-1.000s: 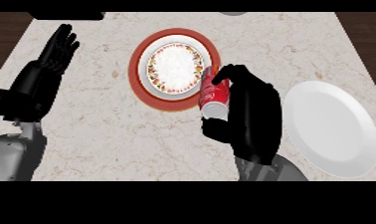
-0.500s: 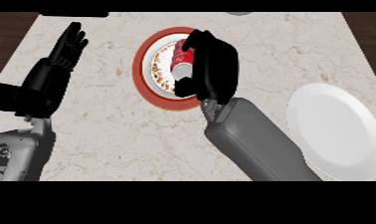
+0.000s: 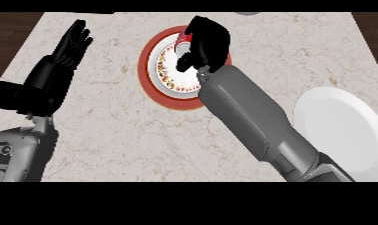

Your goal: Pick the can from the plate and place it in the plate

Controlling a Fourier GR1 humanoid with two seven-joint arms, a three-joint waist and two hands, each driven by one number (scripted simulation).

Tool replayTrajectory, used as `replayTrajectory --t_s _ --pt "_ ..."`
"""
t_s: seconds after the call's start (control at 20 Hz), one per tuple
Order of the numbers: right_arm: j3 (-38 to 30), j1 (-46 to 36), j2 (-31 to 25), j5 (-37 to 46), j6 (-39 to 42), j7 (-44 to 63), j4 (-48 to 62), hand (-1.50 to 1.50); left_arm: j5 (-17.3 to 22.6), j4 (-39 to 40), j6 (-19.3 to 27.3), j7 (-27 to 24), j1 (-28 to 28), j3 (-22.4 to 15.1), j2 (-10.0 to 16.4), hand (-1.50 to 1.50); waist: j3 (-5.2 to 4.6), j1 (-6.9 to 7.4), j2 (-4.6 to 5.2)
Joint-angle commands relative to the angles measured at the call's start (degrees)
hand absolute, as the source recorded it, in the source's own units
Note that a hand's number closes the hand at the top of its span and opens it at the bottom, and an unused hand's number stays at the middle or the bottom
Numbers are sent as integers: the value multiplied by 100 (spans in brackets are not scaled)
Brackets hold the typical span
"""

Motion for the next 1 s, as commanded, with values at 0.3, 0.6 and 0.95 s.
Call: replayTrajectory --t_s 0.3,0.6,0.95 --pt "-180 -528 12 -1278 -1189 -520 1767 -150 -84 79 -14 19 -241 -133 -178 0 3 257 85" --pt "-261 -345 12 -2189 -1592 -1635 1710 -150 -125 93 17 127 -511 -202 -269 0 12 375 130" --pt "-587 -707 12 -2666 -2779 -2206 1695 -150 -242 25 47 57 -339 -299 -340 0 8 297 85"
